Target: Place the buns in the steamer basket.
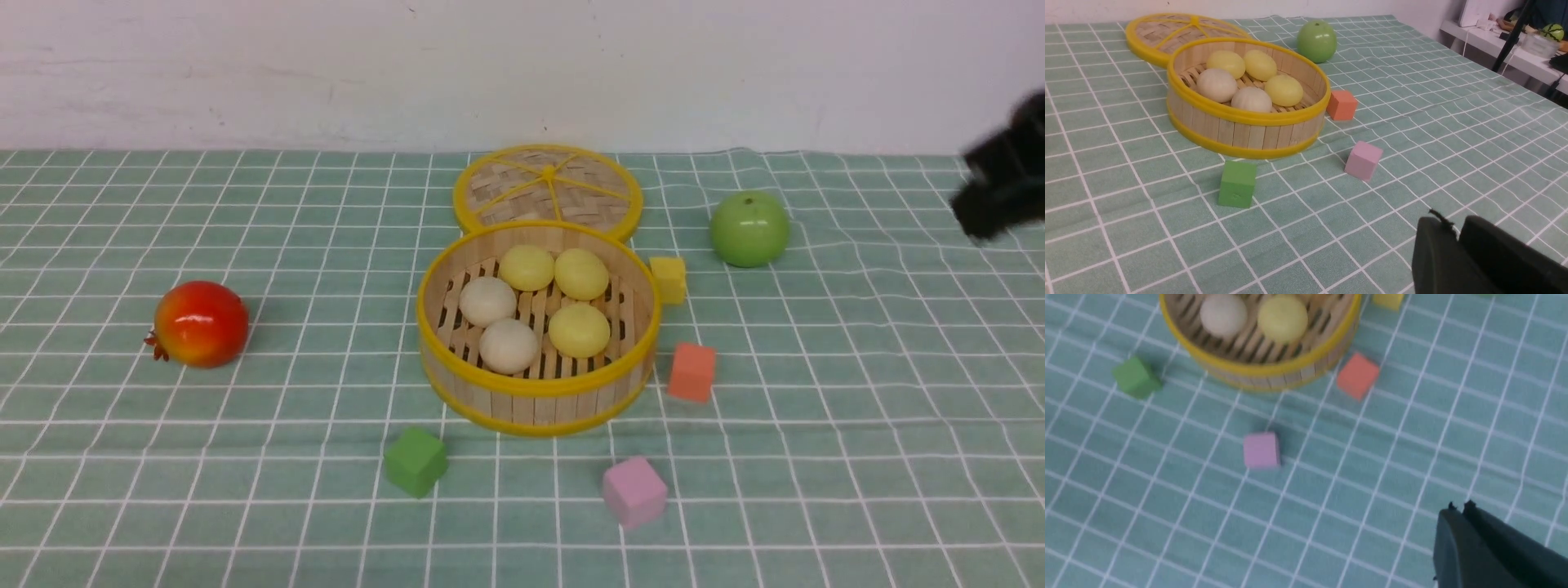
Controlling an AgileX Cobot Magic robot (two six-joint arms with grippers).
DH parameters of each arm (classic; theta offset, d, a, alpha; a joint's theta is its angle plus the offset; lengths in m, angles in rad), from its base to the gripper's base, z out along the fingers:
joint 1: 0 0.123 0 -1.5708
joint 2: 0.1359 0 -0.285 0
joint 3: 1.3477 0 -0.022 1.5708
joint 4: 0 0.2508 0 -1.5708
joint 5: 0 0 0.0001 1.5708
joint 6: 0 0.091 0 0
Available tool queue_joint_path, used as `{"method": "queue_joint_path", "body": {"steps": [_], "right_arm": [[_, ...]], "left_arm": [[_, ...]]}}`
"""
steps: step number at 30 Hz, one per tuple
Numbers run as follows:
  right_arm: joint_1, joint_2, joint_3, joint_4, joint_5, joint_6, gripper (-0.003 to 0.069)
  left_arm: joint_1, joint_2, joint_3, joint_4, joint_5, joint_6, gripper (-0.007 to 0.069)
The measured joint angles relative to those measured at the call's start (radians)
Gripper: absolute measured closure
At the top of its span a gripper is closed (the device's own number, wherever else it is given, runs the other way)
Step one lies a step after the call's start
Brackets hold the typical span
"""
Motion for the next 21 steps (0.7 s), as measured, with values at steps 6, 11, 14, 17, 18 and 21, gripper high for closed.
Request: {"method": "queue_joint_path", "body": {"steps": [6, 11, 14, 17, 18, 21], "right_arm": [[0.0, -0.204, 0.161, -0.03, 0.008, 0.003, 0.0666], [0.0, -0.339, 0.205, -0.025, 0.013, 0.003, 0.0662], [0.0, -0.393, 0.209, -0.025, 0.013, 0.003, 0.0661], [0.0, -0.461, 0.21, -0.034, 0.014, -0.001, 0.0659], [0.0, -0.477, 0.213, -0.044, 0.014, -0.007, 0.0659], [-0.014, -0.53, 0.264, -0.093, 0.009, -0.023, 0.0659]], "left_arm": [[0.0, 0.0, 0.0, 0.0, 0.0, 0.0, 0.0545], [0.0, 0.0, 0.0, 0.0, 0.0, 0.0, 0.0539], [0.0, 0.0, 0.0, 0.0, 0.0, 0.0, 0.0533], [0.0, 0.0, 0.0, 0.0, 0.0, 0.0, 0.0533], [0.0, 0.0, 0.0, 0.0, 0.0, 0.0, 0.0533], [0.0, 0.0, 0.0, 0.0, 0.0, 0.0, 0.0529]]}}
